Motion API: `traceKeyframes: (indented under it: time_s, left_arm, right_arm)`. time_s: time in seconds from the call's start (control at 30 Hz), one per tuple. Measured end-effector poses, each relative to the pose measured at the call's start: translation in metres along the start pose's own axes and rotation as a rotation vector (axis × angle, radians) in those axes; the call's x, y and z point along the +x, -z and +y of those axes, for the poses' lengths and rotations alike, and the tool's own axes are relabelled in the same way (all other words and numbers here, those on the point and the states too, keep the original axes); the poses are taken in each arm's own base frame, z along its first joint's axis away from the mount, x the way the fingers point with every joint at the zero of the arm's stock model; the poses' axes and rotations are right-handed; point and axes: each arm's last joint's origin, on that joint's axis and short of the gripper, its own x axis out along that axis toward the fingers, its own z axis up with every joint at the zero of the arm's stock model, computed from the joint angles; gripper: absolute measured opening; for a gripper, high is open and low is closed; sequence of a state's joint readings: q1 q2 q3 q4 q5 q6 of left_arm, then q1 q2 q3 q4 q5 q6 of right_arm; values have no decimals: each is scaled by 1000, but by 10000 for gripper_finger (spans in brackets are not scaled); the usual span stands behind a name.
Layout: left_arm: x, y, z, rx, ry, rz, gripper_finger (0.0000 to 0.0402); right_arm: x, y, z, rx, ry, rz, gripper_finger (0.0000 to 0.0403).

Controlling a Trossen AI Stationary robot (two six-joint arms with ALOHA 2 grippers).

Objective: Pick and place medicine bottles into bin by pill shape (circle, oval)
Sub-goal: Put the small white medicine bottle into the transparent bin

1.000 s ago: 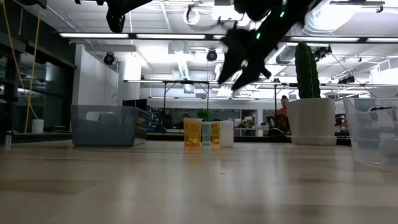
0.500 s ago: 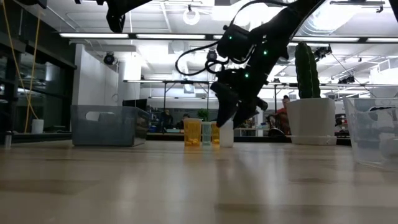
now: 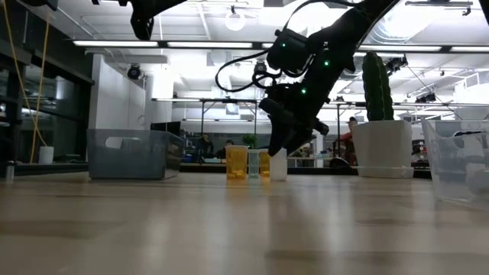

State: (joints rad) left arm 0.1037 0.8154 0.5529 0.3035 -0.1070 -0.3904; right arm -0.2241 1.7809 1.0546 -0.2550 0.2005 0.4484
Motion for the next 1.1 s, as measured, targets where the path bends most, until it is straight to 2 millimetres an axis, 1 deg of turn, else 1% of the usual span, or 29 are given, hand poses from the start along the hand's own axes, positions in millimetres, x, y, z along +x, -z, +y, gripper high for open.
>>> traceKeyframes:
  time_s: [0.17, 0.3, 0.37, 0.47, 0.53, 0.63, 0.7, 0.8, 0.9, 1.0, 1.1]
  left_arm:
    - [0, 0, 0, 0, 0, 0, 193]
    - [0, 0, 0, 0, 0, 0, 193]
    - [0, 0, 0, 2, 0, 0, 193]
    - [0, 0, 0, 22, -1, 0, 193]
    - [0, 0, 0, 23, -7, -2, 193]
    - [0, 0, 0, 24, -10, -3, 193]
    - [0, 0, 0, 24, -10, -3, 193]
    - [0, 0, 1, 27, -12, 2, 193]
    - [0, 1, 1, 28, -13, 8, 193]
    - [0, 2, 0, 29, 0, 19, 193]
    - [0, 2, 0, 29, 15, 28, 193]
  right_arm:
    - [0, 0, 0, -2, -13, 4, 133]
    - [-2, -1, 1, -1, -29, 0, 120]
    - [-9, -3, 1, -1, -66, -4, 118]
    - [-39, -12, 3, -2, -147, -53, 118]
    - [-64, -17, 8, -22, -193, -117, 117]
    - [-107, -16, 17, -71, -278, -217, 117]
    - [-134, -11, 24, -107, -339, -278, 117]
    - [-166, 3, 31, -137, -408, -352, 116]
    - [-186, 18, 36, -125, -459, -437, 116]
    - [-195, 29, 38, -107, -479, -515, 115]
    - [-200, 31, 40, -91, -502, -569, 115]
